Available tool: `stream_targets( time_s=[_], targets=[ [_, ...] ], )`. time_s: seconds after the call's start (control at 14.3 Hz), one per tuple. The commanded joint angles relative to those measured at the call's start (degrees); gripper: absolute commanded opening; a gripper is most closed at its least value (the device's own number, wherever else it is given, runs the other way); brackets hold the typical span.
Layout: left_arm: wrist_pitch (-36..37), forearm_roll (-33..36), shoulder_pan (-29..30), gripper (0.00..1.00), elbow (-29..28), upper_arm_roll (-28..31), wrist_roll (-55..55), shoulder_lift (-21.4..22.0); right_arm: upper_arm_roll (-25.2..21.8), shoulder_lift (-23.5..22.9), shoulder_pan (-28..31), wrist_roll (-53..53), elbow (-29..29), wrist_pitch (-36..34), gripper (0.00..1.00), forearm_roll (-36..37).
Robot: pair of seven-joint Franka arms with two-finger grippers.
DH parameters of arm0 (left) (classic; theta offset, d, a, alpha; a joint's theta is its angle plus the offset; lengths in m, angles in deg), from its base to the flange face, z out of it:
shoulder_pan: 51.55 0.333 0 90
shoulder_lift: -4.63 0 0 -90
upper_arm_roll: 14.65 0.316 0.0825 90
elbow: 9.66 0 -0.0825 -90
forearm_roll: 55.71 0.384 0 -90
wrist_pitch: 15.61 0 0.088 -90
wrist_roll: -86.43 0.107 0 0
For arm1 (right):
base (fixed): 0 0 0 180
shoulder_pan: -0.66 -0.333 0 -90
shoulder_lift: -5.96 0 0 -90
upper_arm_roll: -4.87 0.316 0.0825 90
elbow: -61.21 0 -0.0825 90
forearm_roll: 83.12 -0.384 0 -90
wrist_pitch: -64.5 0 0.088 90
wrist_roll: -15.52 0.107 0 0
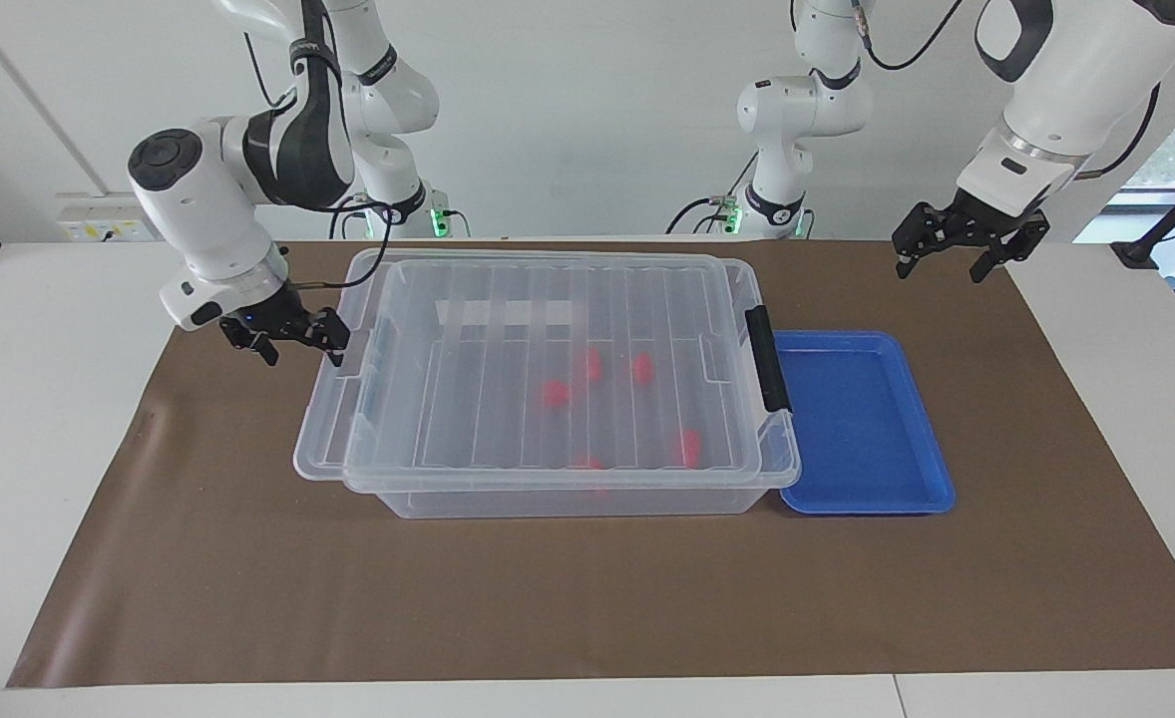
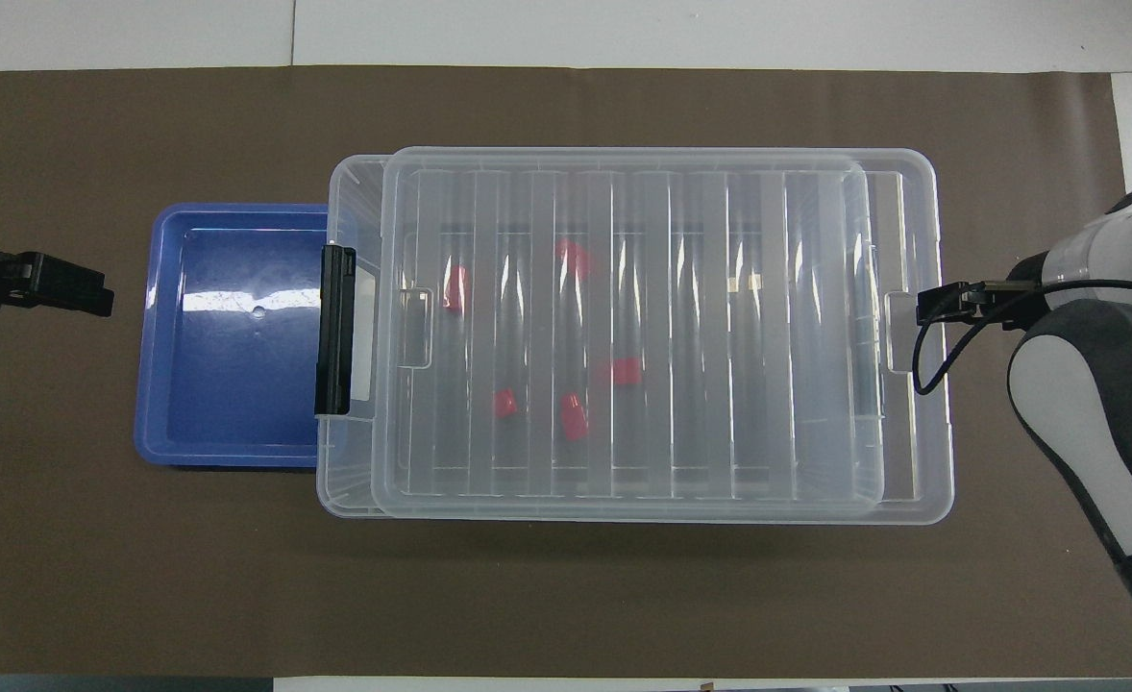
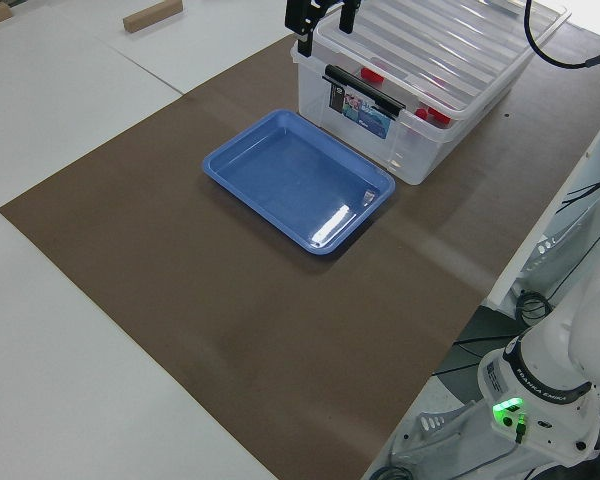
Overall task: Place red block in blue tray from box
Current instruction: 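Slide the clear lid away from the blue tray with the right gripper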
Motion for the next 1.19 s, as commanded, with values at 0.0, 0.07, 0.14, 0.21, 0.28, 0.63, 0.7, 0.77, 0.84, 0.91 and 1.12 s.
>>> stream_targets(
  time_s=[0.0,0.07,0.14,0.21,0.28,0.63,0.7,0.77,0.84,0.91,1.12],
  targets=[
    [-0.7,0.7,0.4,1.00,-1.9,-0.2,0.1,1.7,0.4,1.1,3.4,-5.4,-1.3,1.0,1.00,-0.7],
    [-0.7,0.7,0.4,1.00,-1.9,-0.2,0.1,1.7,0.4,1.0,4.4,-6.8,-1.1,0.7,1.00,-0.3],
    [-0.6,0.8,0.4,1.00,-1.9,-0.2,0.1,1.7,0.3,0.9,5.4,-8.2,-0.7,0.6,1.00,-0.1],
    [-0.6,0.7,0.4,1.00,-1.9,-0.2,0.1,1.7,0.3,0.8,6.7,-9.9,-0.5,0.6,1.00,-0.1],
    [-0.6,0.7,0.4,1.00,-1.9,-0.2,0.1,1.7,0.3,0.7,8.0,-11.5,-0.4,0.6,1.00,-0.1],
    [-0.7,0.7,0.4,1.00,-1.9,-0.2,0.1,1.7,0.3,0.3,11.8,-18.0,0.8,0.6,1.00,1.4],
    [-0.7,0.8,0.4,1.00,-1.9,-0.2,0.1,1.7,0.3,0.1,12.5,-19.4,0.9,0.5,1.00,1.4],
    [-0.6,0.7,0.4,1.00,-1.9,-0.2,0.1,1.7,0.3,0.1,12.8,-20.1,1.0,0.6,1.00,1.4],
    [-0.7,0.7,0.4,1.00,-1.9,-0.2,0.1,1.7,0.3,0.1,13.1,-20.2,1.0,0.7,1.00,1.4],
    [-0.4,0.7,0.4,1.00,-1.9,-0.2,0.1,1.7,0.2,0.1,13.6,-20.3,1.0,0.9,1.00,1.4],
    [-1.9,0.7,-0.8,1.00,-2.1,-1.0,-1.6,1.9,0.3,0.1,15.4,-23.2,1.0,1.3,1.00,1.7]
  ],
)
